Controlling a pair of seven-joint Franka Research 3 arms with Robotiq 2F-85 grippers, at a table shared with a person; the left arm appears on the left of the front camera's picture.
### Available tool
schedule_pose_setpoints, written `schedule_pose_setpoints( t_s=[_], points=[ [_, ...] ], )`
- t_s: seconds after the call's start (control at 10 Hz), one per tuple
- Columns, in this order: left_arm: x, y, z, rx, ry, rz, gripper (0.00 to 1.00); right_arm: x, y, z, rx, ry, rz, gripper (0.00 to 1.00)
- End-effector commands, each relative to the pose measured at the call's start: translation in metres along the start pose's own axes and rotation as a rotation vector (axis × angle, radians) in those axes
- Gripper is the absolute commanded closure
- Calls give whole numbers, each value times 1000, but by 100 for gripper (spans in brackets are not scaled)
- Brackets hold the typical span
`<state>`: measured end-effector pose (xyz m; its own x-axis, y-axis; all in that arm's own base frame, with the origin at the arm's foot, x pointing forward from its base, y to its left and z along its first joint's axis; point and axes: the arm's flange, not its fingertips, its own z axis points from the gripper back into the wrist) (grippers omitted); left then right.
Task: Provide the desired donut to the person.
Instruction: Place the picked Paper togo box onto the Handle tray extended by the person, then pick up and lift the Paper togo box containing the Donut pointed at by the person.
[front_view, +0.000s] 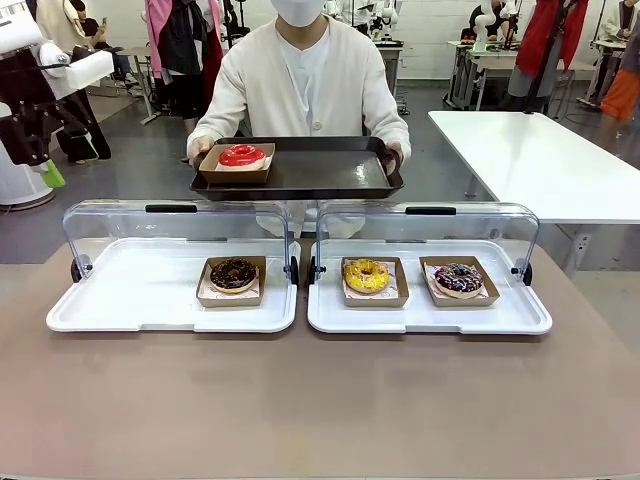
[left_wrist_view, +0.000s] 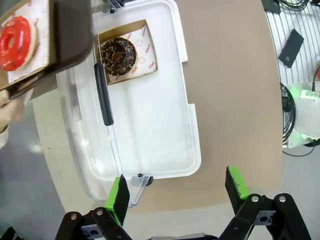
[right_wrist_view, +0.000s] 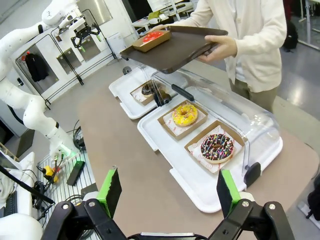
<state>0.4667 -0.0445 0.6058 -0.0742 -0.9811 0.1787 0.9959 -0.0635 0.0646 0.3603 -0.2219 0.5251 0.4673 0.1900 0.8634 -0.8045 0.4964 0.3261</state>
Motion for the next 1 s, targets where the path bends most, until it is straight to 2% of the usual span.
schedule_pose_setpoints(
  t_s=[0.0, 0.9],
  points=[
    [0, -1, 2, -3, 0, 1, 0, 0, -1, 1, 9, -10, 15, 0],
    [0, -1, 2, -3, 0, 1, 0, 0, -1, 1, 9, -10, 15, 0]
  ],
)
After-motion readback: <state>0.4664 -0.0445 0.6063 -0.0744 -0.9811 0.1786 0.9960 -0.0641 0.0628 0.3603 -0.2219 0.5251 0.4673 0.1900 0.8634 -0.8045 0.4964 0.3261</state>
